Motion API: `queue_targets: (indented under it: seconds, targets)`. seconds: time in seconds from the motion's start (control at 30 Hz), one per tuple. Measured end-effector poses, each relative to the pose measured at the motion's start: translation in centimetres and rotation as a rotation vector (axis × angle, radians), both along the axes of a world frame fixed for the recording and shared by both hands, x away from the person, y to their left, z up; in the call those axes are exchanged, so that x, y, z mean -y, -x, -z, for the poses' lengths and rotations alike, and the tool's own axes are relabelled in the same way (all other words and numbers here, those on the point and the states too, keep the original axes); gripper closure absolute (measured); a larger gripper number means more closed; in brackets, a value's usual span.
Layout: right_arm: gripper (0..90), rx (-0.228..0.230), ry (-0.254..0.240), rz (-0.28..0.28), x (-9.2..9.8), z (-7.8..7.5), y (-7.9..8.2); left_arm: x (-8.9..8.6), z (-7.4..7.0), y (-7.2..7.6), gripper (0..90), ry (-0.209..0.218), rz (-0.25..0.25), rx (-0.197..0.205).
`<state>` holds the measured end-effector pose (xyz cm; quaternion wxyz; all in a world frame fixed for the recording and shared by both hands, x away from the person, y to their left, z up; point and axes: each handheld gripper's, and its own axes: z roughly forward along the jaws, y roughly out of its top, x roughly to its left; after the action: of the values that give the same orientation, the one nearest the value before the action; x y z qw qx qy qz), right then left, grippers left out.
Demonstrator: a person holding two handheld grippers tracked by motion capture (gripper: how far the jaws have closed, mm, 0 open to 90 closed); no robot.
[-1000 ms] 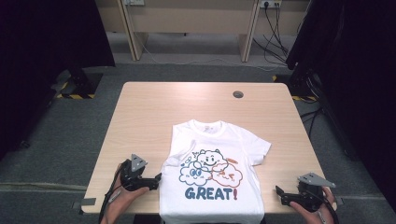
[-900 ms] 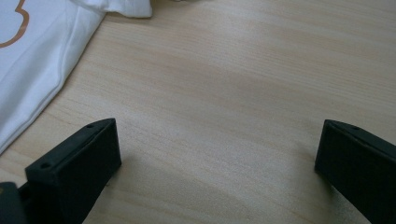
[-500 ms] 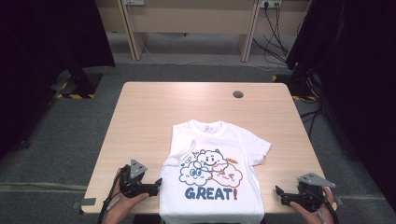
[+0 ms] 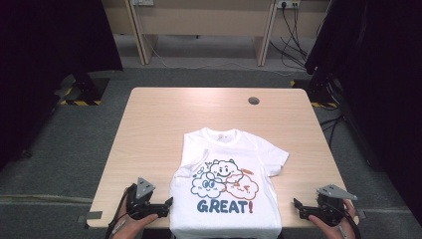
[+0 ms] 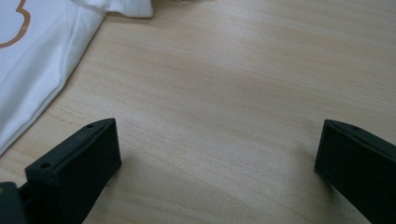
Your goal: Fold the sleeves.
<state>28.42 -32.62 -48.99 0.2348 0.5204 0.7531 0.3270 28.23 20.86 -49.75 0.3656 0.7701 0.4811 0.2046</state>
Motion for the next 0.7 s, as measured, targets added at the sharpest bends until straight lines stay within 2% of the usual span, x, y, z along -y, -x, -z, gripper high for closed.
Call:
queue_targets:
  seconds: [0.4, 0.7]
  targets:
    - [0.2, 0.0, 0.001, -0.001, 0.0, 0.0, 0.0, 0.0, 0.1, 0.9, 4.4, 0.008, -0.003, 0.012]
    - [0.2, -0.001, 0.0, -0.001, -0.1, 0.0, 0.0, -0.5, 0.3, 1.5, 4.1, -0.006, -0.012, 0.026]
